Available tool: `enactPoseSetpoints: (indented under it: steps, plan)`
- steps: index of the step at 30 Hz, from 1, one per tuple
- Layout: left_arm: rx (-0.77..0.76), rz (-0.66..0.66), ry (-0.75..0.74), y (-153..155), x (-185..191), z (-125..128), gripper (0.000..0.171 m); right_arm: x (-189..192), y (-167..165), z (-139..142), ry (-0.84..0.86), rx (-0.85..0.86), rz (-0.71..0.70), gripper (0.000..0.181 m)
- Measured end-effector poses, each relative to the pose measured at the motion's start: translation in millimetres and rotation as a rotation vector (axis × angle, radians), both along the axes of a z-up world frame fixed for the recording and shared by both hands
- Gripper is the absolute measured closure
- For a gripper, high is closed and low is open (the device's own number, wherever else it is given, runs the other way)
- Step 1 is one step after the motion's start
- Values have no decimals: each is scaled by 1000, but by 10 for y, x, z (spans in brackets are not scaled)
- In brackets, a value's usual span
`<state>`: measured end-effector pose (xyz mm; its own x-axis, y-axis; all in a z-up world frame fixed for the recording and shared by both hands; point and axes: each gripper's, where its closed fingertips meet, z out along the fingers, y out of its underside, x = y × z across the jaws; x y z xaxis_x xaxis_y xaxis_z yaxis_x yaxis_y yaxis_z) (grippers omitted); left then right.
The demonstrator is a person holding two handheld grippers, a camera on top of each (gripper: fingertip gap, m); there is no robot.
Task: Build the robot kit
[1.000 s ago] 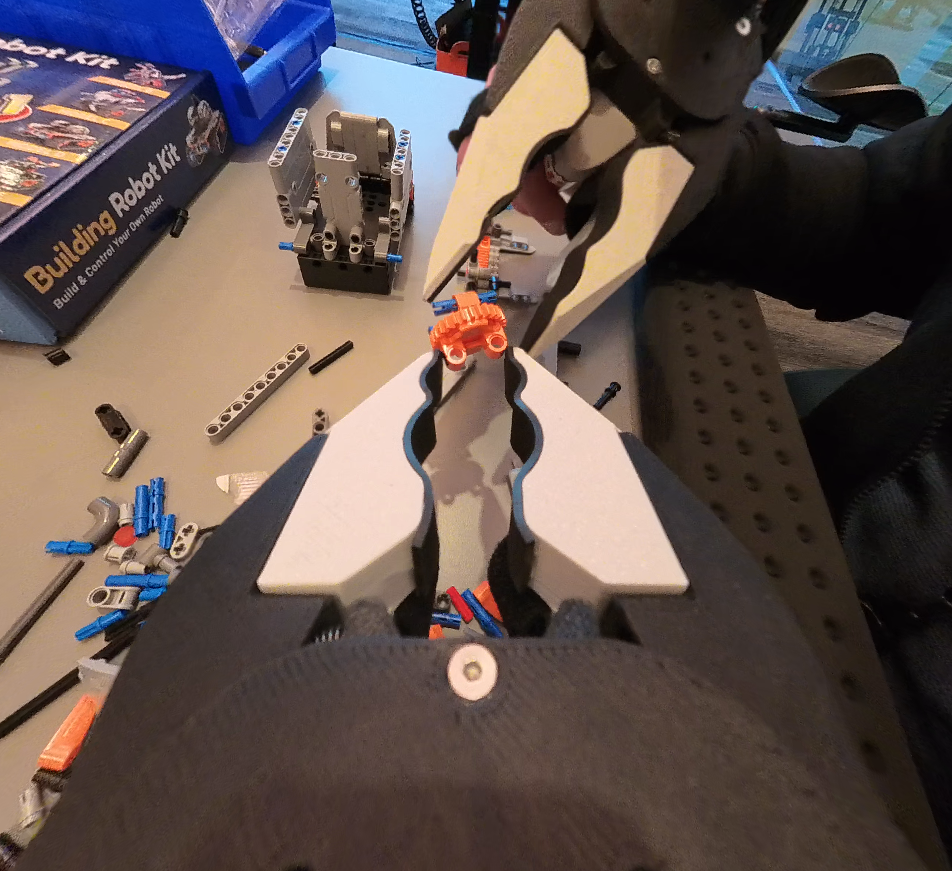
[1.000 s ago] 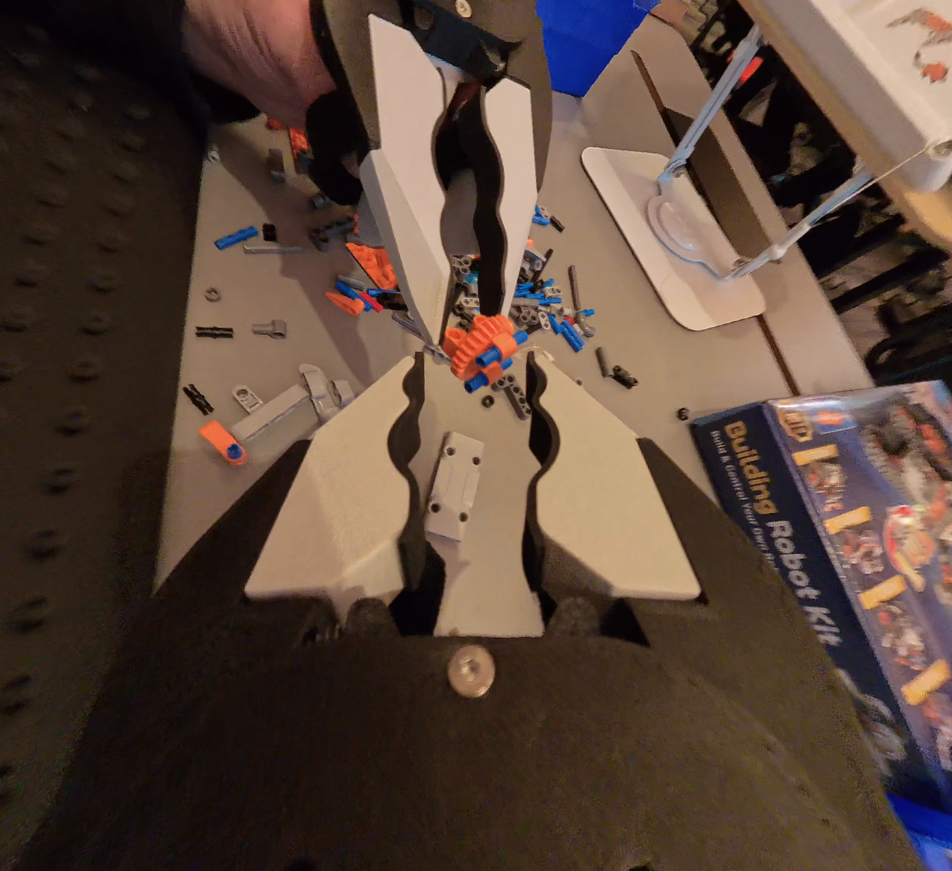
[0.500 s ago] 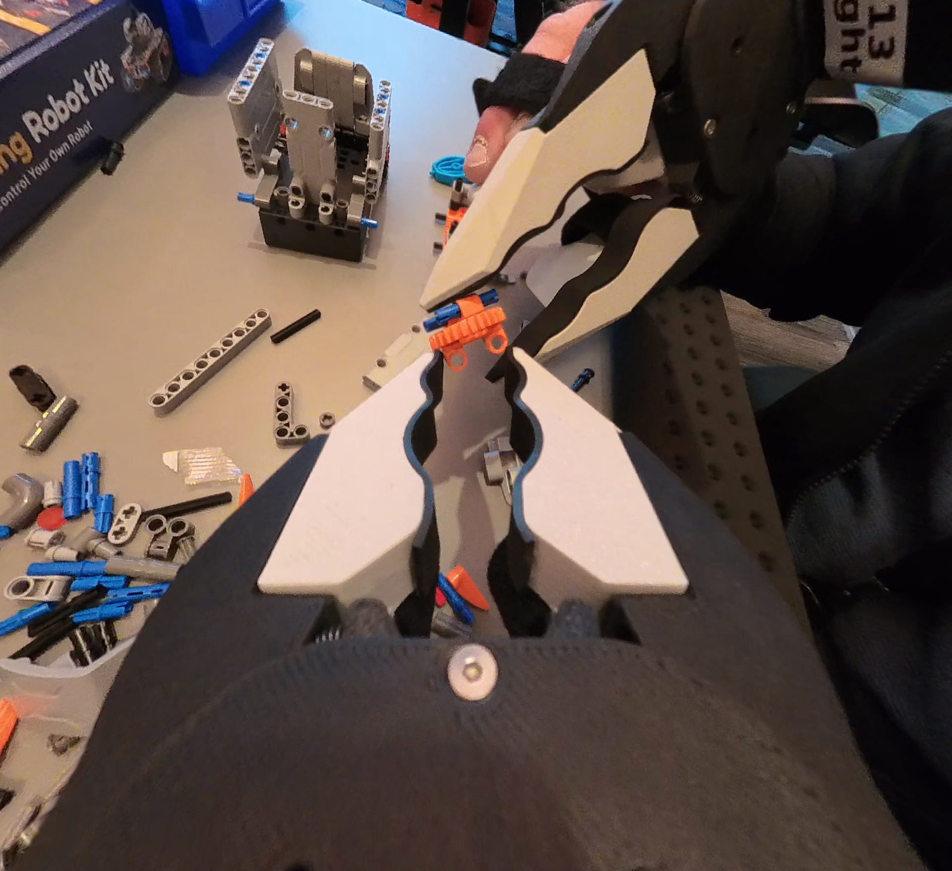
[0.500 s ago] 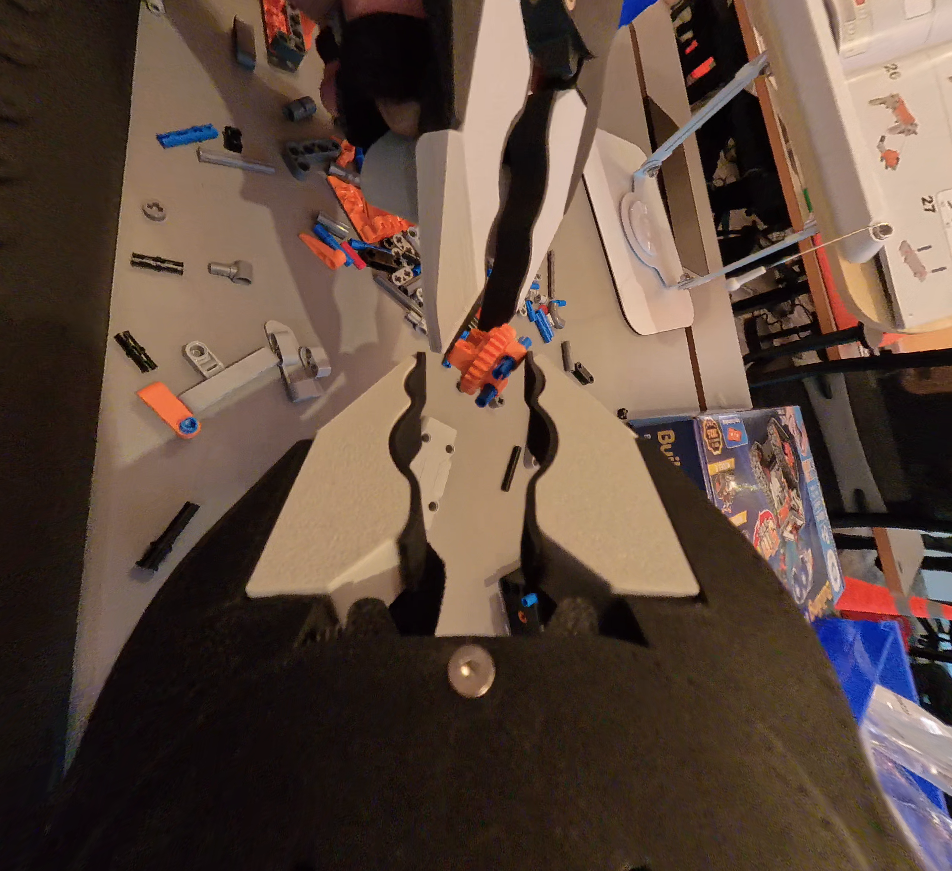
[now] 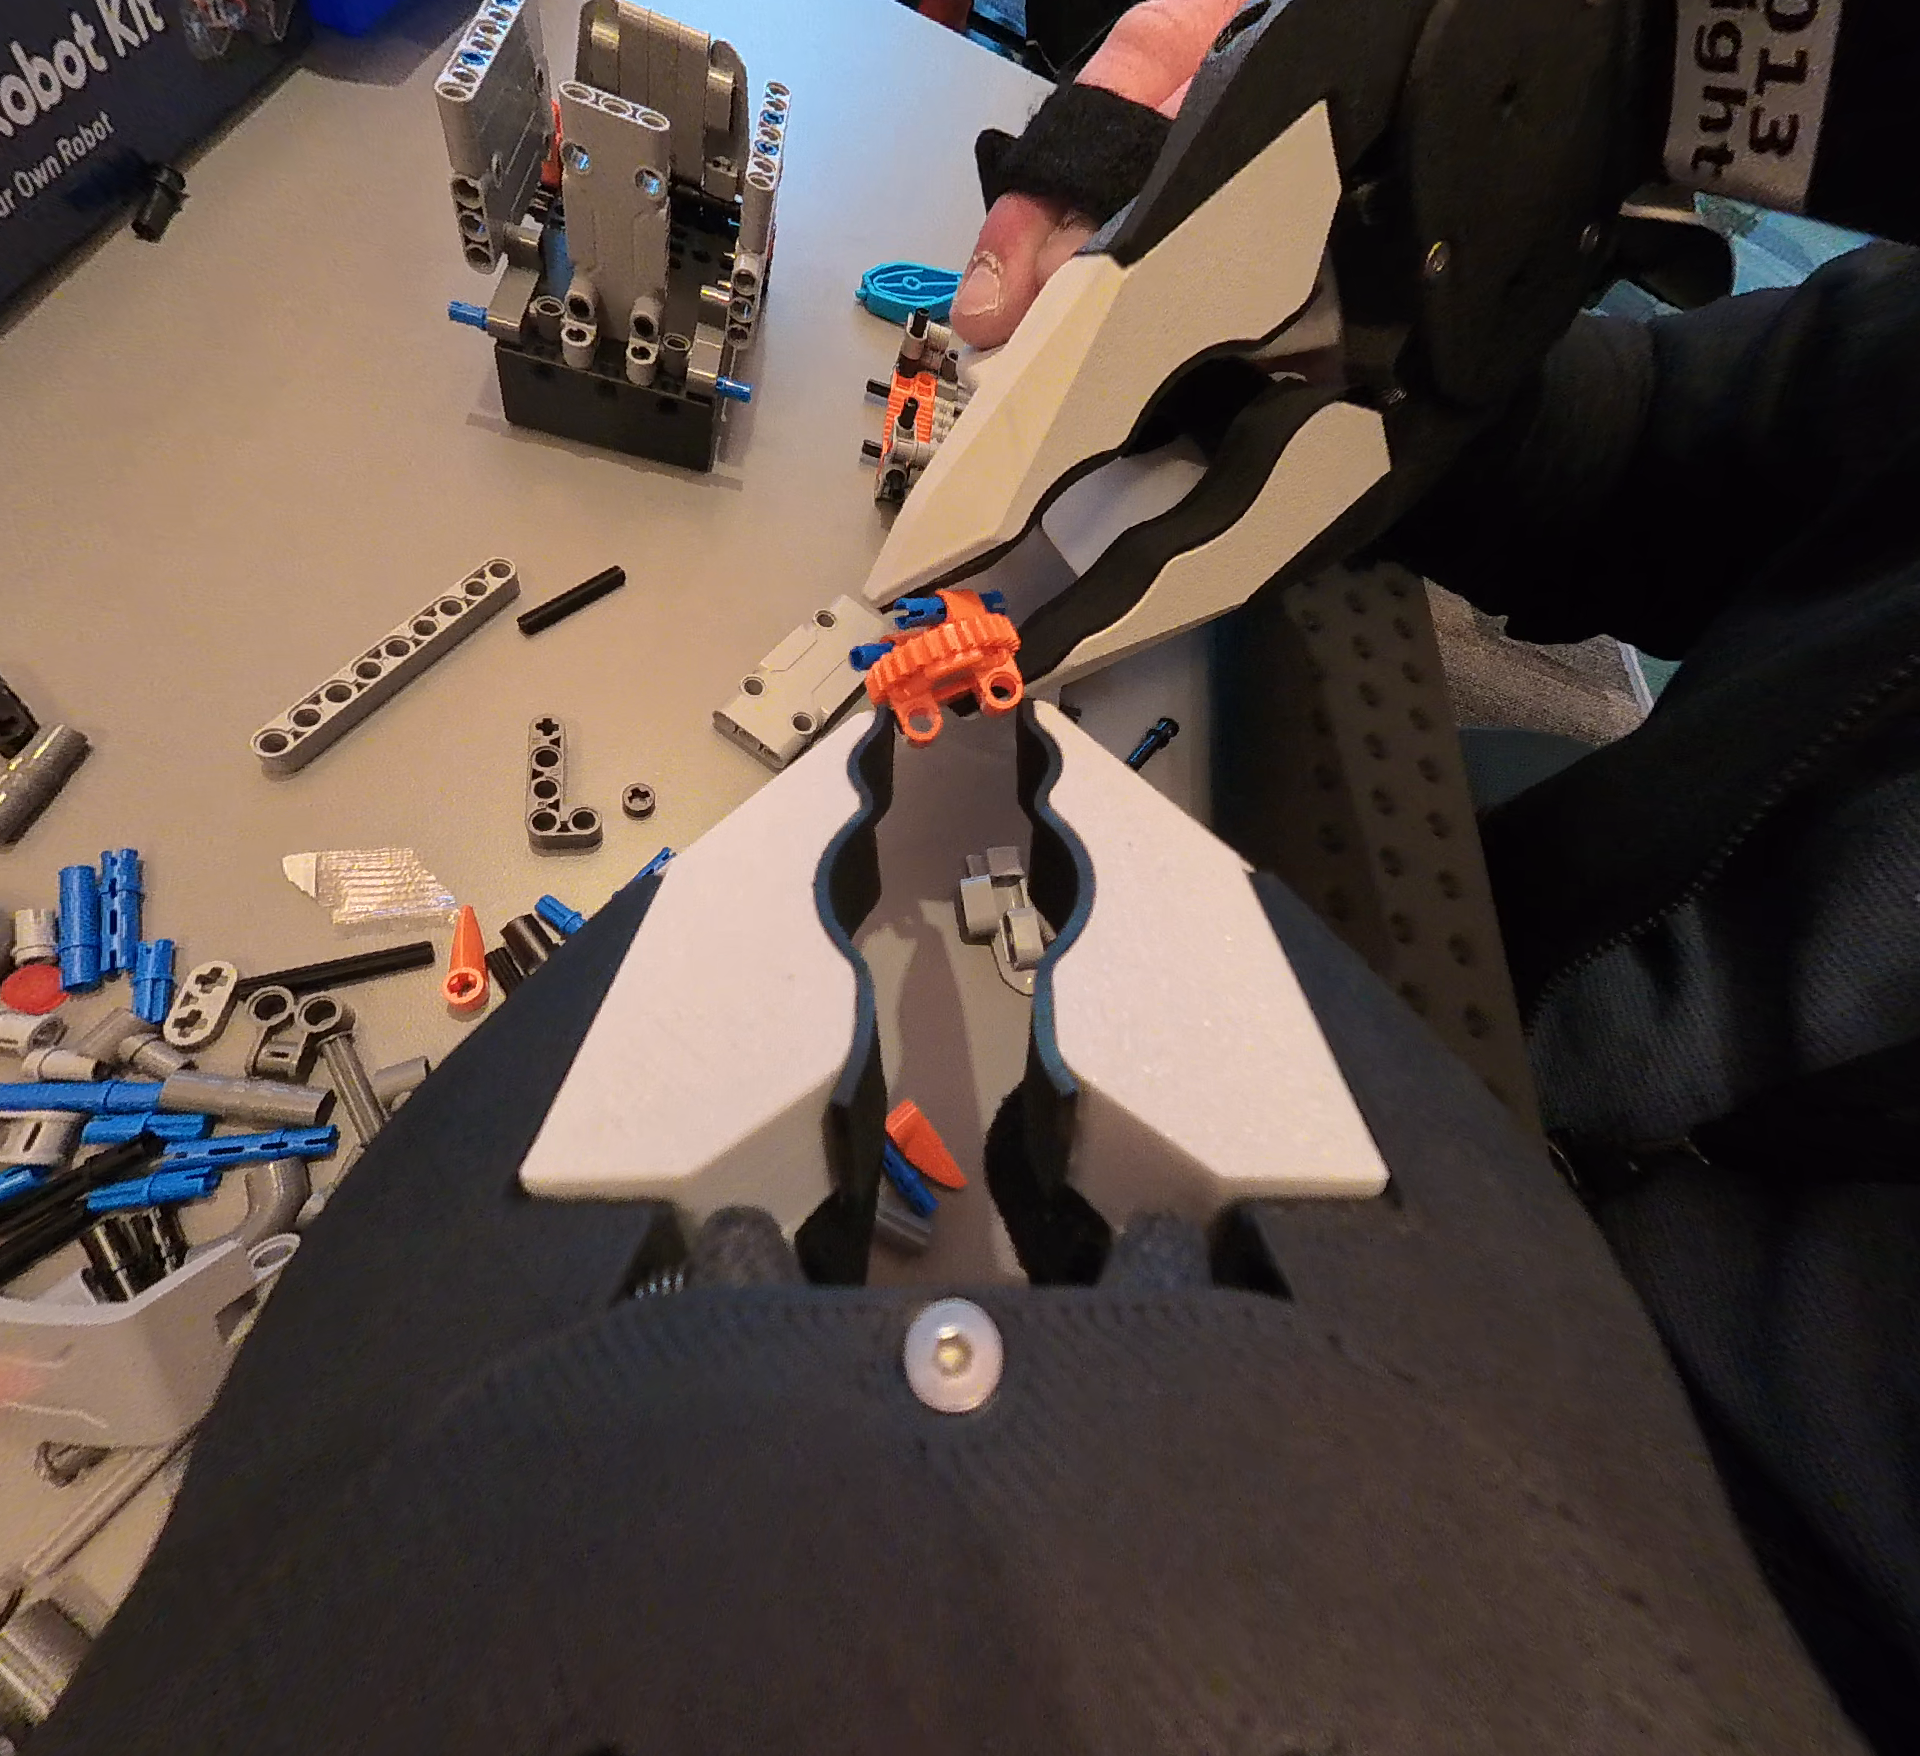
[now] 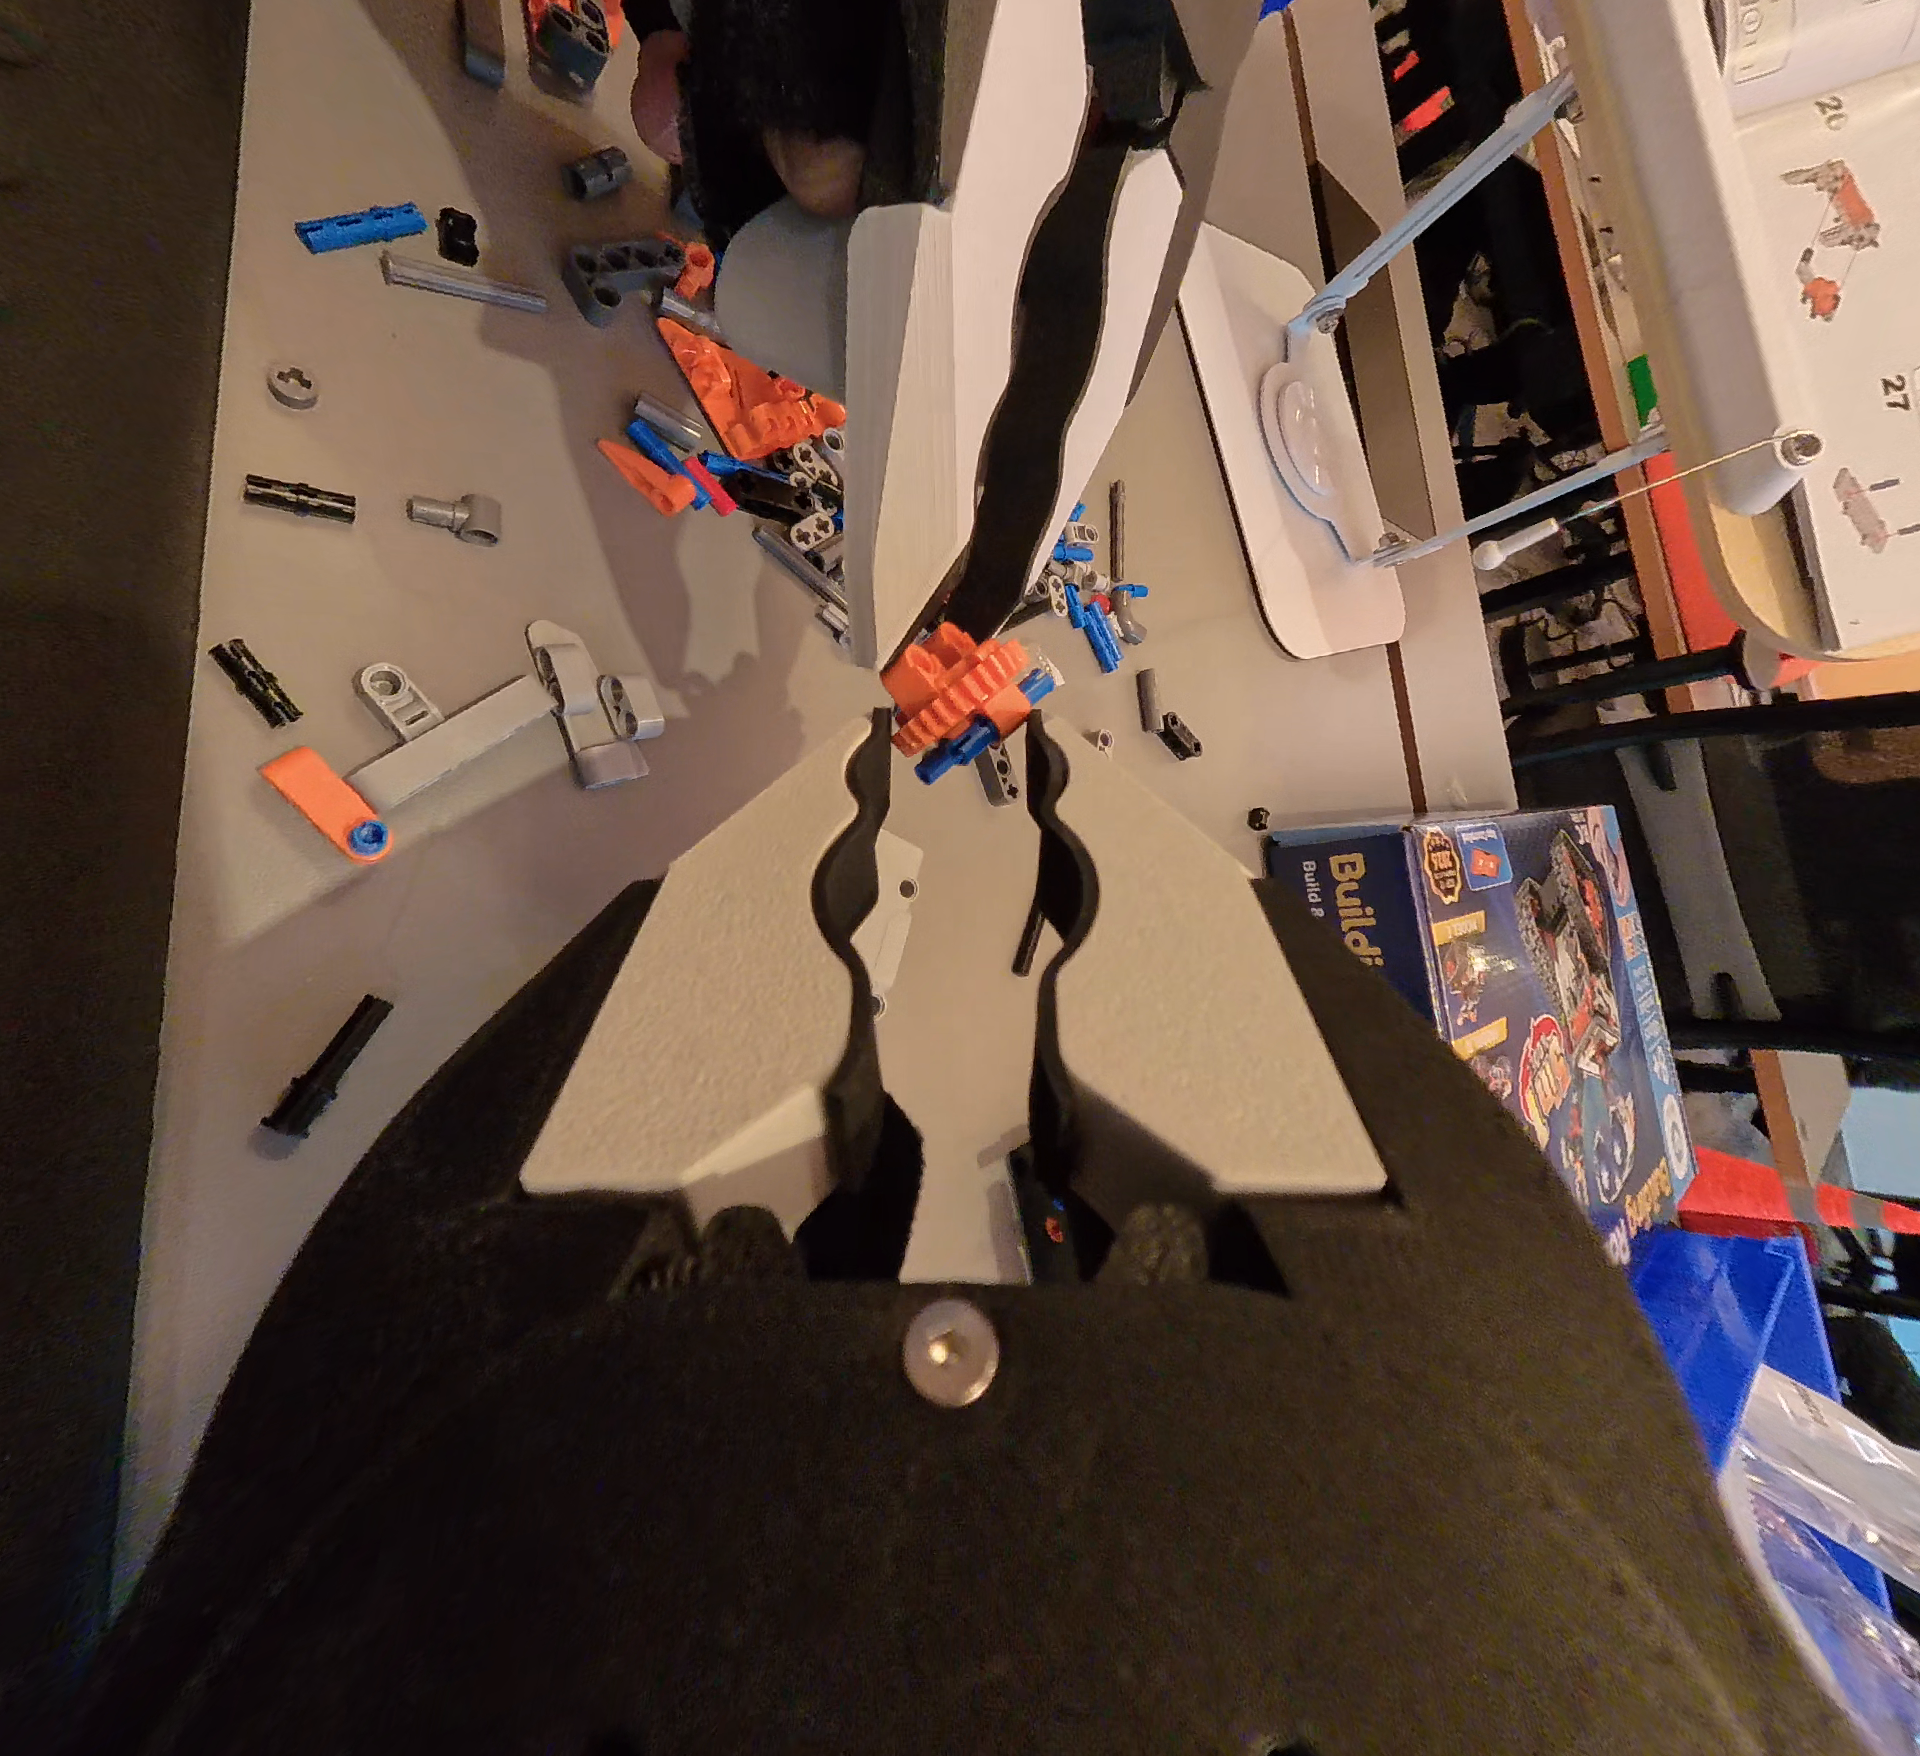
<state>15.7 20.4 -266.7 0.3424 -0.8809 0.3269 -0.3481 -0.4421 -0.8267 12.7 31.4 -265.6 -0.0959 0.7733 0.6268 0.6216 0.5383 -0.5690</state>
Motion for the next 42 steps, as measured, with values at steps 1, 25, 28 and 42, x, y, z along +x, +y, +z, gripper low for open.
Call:
enactPoseSetpoints:
  steps: [1,25,28,42]
  plan:
    - [0,1,-5,1,0,6,150,-1,0,7,5,-5,-1,157]
    - [-23,-7,-109,7,-2,111,164,-29,-19,104,88,-86,8,164]
    - [-20,-6,-106,9,-1,106,165,-28,-15,103,86,-79,4,166]
    - [-3,17,-118,39,-42,159,166,-10,-2,208,151,-154,3,154]
